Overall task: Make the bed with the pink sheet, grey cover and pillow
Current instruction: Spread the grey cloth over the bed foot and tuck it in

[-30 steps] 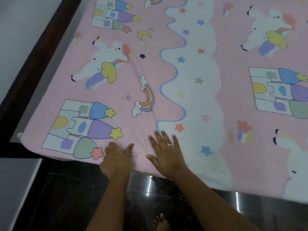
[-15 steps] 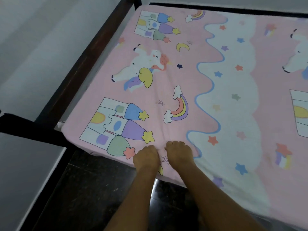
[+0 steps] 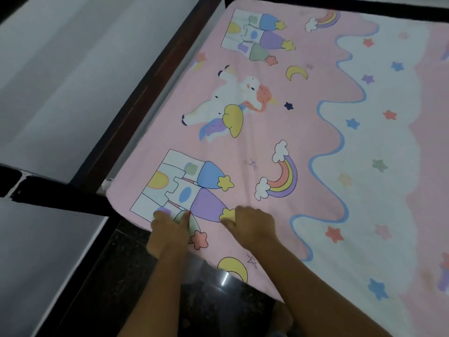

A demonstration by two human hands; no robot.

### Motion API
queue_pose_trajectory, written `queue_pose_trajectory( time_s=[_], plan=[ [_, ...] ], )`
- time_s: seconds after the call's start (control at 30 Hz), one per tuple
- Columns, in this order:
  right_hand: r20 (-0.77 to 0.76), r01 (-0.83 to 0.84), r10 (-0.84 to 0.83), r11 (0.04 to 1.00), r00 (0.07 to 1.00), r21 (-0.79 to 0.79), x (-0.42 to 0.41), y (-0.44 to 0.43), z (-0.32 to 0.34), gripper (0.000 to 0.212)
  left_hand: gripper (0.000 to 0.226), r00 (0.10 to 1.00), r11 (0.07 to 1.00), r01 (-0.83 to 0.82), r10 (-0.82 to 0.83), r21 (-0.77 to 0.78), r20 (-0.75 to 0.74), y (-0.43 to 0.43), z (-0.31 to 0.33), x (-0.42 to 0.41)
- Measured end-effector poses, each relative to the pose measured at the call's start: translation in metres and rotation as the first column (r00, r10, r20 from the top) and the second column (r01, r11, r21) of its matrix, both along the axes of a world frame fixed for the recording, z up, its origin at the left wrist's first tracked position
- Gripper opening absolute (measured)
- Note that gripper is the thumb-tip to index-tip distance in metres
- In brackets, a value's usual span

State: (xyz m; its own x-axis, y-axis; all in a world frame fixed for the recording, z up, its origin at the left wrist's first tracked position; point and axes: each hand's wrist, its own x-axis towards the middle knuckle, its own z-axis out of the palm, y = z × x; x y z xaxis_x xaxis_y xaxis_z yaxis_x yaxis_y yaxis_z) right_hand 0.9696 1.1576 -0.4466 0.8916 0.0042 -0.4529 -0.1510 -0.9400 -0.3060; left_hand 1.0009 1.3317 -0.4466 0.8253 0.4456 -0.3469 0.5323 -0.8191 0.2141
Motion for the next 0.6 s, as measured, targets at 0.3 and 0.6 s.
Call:
queue_pose_trajectory(
  time_s=[0.3, 0.6],
  plan=[
    [-0.22, -0.133, 0.113, 0.988, 0.969, -0.079, 0.04, 0.016, -0.007, 0.025, 0.034, 0.974, 0.964, 0.193, -0.167, 0.183, -0.151, -0.003, -0.012, 0.014],
    [-0.259, -0.185, 0.182, 0.983, 0.949, 0.014, 0.054, 0.017, -0.002, 0.025, 0.027, 0.954, 0.913, 0.3, -0.28, 0.276, -0.11, 0.018, -0.002, 0.01]
  ],
)
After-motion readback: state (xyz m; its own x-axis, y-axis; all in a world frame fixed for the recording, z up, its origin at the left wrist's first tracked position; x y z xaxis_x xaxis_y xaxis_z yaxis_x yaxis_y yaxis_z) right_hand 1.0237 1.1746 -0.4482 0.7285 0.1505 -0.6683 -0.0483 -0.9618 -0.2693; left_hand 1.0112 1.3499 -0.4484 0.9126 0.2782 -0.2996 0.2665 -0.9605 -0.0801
